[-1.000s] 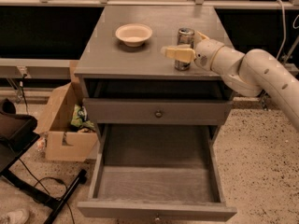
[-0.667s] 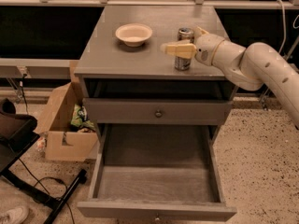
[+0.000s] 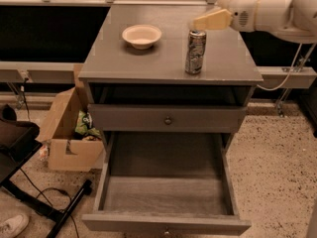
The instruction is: Pick redbull can from middle drawer and place on counter
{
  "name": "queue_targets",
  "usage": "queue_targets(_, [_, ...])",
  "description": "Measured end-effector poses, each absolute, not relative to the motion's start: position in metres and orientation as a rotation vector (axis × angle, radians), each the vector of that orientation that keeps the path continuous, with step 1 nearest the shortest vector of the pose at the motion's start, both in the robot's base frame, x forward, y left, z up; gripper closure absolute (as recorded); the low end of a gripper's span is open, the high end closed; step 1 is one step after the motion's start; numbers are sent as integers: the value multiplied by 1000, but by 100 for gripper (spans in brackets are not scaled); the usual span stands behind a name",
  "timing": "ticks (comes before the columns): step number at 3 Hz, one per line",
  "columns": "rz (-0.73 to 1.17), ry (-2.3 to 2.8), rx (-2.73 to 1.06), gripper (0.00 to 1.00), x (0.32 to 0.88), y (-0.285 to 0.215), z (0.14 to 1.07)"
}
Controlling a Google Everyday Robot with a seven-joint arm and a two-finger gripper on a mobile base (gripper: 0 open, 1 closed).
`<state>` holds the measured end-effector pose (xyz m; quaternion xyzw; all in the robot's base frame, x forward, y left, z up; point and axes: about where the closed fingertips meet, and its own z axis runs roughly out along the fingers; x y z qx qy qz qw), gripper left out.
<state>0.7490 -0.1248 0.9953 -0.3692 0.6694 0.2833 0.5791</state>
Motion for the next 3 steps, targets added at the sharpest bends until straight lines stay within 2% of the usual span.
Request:
queue_targets(1, [610, 1682, -830, 0, 704, -205, 1010])
queue_targets(2, [570, 1748, -773, 0, 634, -261, 1006])
queue_targets(3, [470, 1648, -722, 0, 582, -261, 1040])
